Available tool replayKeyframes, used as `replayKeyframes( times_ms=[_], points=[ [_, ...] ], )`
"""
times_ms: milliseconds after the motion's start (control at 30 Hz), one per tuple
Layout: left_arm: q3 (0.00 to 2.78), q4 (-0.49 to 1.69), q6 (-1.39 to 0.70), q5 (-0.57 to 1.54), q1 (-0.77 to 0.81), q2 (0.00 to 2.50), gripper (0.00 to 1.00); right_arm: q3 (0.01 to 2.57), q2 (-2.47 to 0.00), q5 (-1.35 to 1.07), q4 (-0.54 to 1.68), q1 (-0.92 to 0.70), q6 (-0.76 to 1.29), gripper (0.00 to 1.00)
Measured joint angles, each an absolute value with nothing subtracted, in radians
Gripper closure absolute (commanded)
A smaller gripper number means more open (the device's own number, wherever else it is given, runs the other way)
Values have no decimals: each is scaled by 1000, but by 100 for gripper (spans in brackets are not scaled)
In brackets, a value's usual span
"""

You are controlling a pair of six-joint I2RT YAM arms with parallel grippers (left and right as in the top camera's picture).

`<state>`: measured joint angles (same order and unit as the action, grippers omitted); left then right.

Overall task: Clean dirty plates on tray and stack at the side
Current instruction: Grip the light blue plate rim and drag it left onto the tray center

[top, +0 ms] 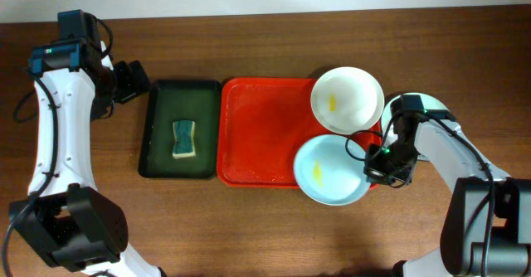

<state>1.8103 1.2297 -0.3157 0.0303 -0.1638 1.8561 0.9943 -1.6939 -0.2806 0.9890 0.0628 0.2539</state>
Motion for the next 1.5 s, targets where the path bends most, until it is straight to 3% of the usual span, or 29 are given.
replayKeyframes(
  times_ms=[133,267,467,733,767,800,833,900,1067,1100,1133,1233,1300,1333,1433,1500],
  points=[
    [1810,1229,-316,30,-164,1856,1,989,-1694,-537,844,17,284,96],
    [1810,1230,-316,30,-164,1856,1,985,-1694,-573,692,-112,498,96],
    [1810,1230,-316,30,-164,1856,1,984,-1694,-356,575,-345,1031,96],
    [1810,1230,-316,30,-164,1856,1,984,-1694,-160,519,-397,1126,96],
    [1810,1230,-316,30,-164,1856,1,984,-1694,-154,519,-397,1126,90],
    [1810,1230,-316,30,-164,1856,1,984,-1694,-150,519,-397,1126,77],
    [1810,1230,-316,30,-164,1856,1,984,-1694,-146,519,-397,1127,56],
    [1810,1230,-316,30,-164,1856,1,983,-1694,-146,521,-397,1086,35],
    [1810,1230,-316,30,-164,1856,1,1048,-1697,-156,654,-383,790,22],
    [1810,1228,-316,30,-164,1856,0,1104,-1698,-159,730,-371,723,4],
    [1810,1230,-316,31,-164,1856,1,1199,-1699,-159,795,-355,627,1],
    [1810,1230,-316,30,-164,1856,1,1353,-1695,-159,855,-347,431,1],
    [1810,1230,-316,30,-164,1856,1,1356,-1695,-158,866,-346,390,45],
    [1810,1230,-316,30,-164,1856,1,1356,-1695,-153,867,-347,377,55],
    [1810,1230,-316,30,-164,1856,0,1340,-1706,-89,863,-346,374,74],
    [1810,1230,-316,30,-164,1856,1,1325,-1734,-69,860,-347,376,75]
  ],
)
